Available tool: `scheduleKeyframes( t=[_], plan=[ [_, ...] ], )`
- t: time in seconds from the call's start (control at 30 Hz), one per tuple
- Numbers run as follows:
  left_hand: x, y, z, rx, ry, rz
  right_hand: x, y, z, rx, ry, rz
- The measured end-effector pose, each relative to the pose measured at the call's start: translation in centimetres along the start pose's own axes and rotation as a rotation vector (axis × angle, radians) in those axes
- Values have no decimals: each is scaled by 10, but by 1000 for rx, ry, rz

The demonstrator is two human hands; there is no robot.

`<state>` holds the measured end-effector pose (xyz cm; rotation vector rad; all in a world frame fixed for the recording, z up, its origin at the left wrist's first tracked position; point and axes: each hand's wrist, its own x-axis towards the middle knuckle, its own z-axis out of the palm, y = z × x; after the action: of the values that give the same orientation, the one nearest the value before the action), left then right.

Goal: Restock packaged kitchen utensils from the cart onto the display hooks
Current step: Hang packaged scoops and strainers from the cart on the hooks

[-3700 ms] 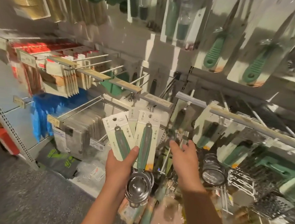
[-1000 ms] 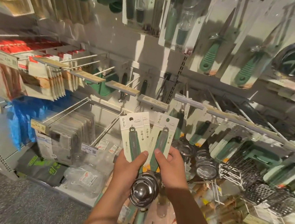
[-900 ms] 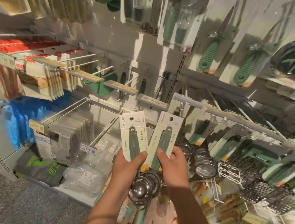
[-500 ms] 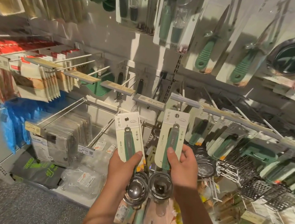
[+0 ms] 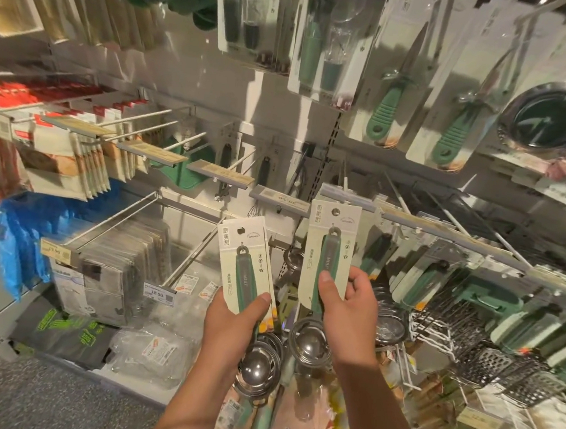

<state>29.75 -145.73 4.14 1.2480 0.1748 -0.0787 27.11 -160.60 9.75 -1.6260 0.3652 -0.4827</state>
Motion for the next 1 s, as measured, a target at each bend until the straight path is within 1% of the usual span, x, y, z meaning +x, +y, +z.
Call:
scheduleKeyframes(
  t=[0.33,0.5,0.67,0.87,1.0],
  plan=[
    [-2,7,-8,-6,2,15,2,2,6,33,52,45],
    [-4,8,-7,16,-37,30,19,-7,7,21,54,67],
    [-6,10,-4,39,-80,37,29,1,7,-58,7,170],
    [-7,11,-1,38,-105,24,15,15,10,-91,-41,176],
    [-8,10,2,36,-158,7,4,13,21,-111,-112,138]
  ],
)
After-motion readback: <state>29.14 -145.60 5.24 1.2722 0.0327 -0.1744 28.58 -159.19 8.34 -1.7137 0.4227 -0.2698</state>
